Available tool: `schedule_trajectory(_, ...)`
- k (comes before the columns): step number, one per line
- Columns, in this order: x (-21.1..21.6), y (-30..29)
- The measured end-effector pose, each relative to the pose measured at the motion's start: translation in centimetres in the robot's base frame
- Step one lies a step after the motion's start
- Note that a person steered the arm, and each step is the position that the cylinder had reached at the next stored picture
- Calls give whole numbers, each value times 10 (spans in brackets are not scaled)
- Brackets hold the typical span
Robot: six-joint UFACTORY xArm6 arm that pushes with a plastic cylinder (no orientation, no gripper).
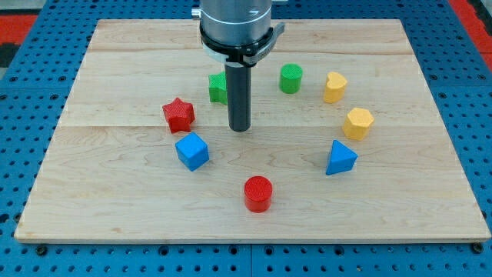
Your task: Nudge the yellow heart to the top of the yellow hexagon
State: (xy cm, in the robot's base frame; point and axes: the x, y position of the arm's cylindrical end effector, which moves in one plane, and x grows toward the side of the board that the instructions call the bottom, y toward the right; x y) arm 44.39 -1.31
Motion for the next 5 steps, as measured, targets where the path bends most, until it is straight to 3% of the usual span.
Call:
schedule_trajectory(3, 19, 1)
schedule_trajectory(4, 20, 57)
schedule_trajectory(5, 34, 33)
